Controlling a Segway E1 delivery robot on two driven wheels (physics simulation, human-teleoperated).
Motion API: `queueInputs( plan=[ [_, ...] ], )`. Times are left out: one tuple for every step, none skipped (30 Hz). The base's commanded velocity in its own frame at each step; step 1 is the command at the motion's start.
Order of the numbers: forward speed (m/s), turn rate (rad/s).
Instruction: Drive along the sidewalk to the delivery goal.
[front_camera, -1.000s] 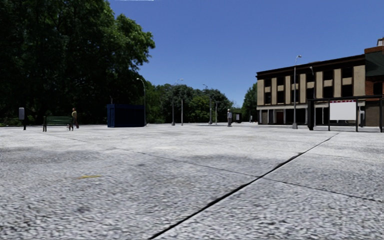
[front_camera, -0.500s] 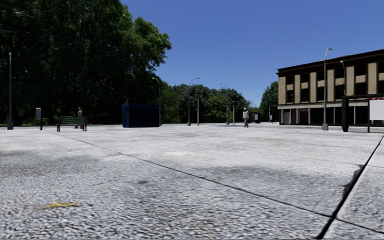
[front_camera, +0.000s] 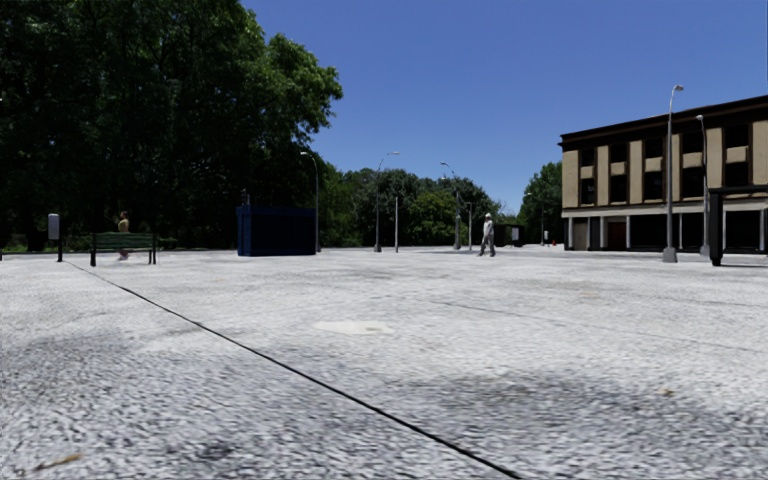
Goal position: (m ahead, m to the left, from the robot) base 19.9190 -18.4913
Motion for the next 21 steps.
queueInputs(
  plan=[
    [2.0,0.0],
    [2.0,0.0],
    [2.0,0.0],
    [2.0,0.0],
    [2.0,0.0],
    [2.0,0.0],
    [2.0,0.0],
    [2.0,0.0],
    [2.0,0.0],
    [2.0,0.0],
    [2.0,0.0],
    [2.0,0.0],
    [2.0,0.0],
    [2.0,0.0],
    [2.0,0.0],
    [2.0,0.0],
    [2.0,0.0],
    [2.0,0.0],
    [2.0,0.0],
    [2.0,0.0],
    [2.0,0.0]
  ],
)
